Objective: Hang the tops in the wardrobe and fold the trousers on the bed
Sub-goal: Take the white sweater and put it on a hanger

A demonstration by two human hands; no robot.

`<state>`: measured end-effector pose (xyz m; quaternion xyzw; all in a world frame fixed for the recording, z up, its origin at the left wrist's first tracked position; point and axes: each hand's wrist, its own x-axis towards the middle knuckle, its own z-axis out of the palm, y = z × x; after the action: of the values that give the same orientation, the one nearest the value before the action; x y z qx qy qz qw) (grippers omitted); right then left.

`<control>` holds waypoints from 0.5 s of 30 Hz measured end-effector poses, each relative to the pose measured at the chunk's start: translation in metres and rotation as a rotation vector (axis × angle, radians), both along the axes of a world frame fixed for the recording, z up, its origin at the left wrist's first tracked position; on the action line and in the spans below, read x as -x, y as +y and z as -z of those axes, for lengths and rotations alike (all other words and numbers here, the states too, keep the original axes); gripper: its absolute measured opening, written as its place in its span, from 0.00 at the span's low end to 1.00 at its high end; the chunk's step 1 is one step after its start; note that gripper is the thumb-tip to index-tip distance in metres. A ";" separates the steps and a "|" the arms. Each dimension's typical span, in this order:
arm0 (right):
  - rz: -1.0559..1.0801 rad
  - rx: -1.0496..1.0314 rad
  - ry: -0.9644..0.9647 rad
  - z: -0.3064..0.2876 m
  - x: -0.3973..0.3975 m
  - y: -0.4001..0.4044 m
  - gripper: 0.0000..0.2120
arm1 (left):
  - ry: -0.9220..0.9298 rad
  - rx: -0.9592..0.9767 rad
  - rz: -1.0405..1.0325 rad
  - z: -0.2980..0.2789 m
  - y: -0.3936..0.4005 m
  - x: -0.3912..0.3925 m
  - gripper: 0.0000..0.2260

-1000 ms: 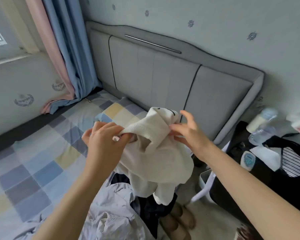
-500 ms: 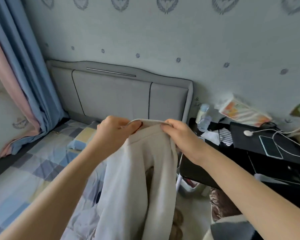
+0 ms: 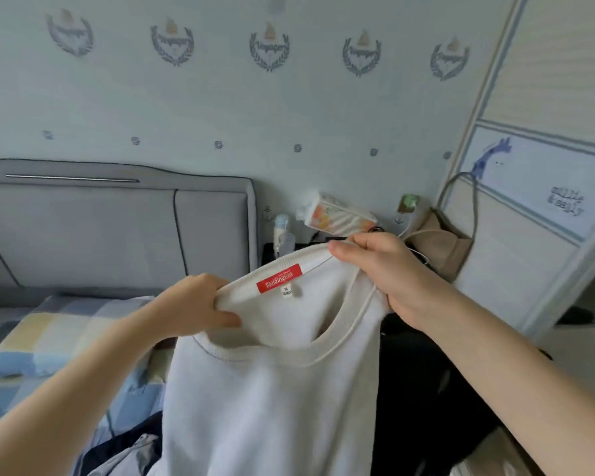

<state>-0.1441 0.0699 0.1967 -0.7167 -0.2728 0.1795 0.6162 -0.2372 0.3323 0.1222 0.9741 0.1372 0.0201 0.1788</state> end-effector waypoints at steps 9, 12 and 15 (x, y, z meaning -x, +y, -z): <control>0.299 0.408 -0.370 0.003 0.016 -0.195 0.16 | 0.051 -0.293 0.192 0.011 -0.124 -0.056 0.08; 0.440 0.455 -0.463 -0.003 0.025 -0.250 0.17 | 0.012 -0.383 0.270 0.001 -0.170 -0.063 0.07; 0.536 0.436 -0.504 -0.012 0.035 -0.304 0.19 | 0.087 -0.044 0.211 -0.015 -0.221 -0.068 0.10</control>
<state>-0.1795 -0.2345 0.2089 -0.8972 -0.1744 -0.1145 0.3892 -0.1694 0.1110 0.1376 0.9867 0.0408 -0.0381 0.1525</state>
